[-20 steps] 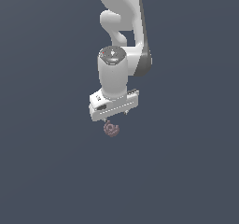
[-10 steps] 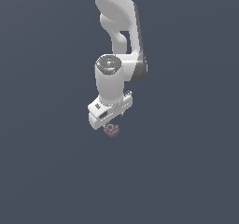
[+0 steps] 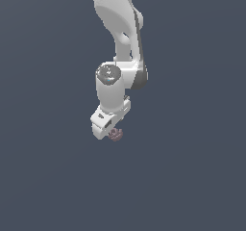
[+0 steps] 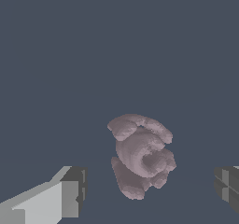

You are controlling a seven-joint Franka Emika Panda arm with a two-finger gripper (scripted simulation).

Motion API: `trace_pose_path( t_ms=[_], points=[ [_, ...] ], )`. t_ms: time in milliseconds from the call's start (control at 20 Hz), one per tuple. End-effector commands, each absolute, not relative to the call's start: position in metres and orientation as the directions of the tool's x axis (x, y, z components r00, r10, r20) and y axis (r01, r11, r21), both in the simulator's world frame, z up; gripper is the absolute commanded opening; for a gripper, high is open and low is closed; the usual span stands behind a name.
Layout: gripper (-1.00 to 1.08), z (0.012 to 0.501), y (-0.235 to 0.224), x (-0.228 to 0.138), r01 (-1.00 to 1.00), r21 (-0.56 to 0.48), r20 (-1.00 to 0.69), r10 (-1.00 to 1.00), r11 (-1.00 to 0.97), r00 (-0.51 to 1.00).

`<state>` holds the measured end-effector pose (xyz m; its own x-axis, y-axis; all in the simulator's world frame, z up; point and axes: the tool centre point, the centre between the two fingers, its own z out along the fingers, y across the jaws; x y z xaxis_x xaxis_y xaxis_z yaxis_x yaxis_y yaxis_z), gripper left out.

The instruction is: Pick up the object and move it to a goal position.

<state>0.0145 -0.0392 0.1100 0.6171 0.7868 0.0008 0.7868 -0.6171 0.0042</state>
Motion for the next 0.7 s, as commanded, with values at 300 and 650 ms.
trace_pose_path(
  t_ms=[300, 650],
  points=[
    [1.0, 0.1012, -0.043, 0.0151, 0.843, 0.0, 0.0, 0.843, -0.537, 0.537],
    [1.0, 0.0989, -0.0435, 0.0149, 0.847, 0.0, 0.0, 0.847, -0.532, 0.532]
  ],
)
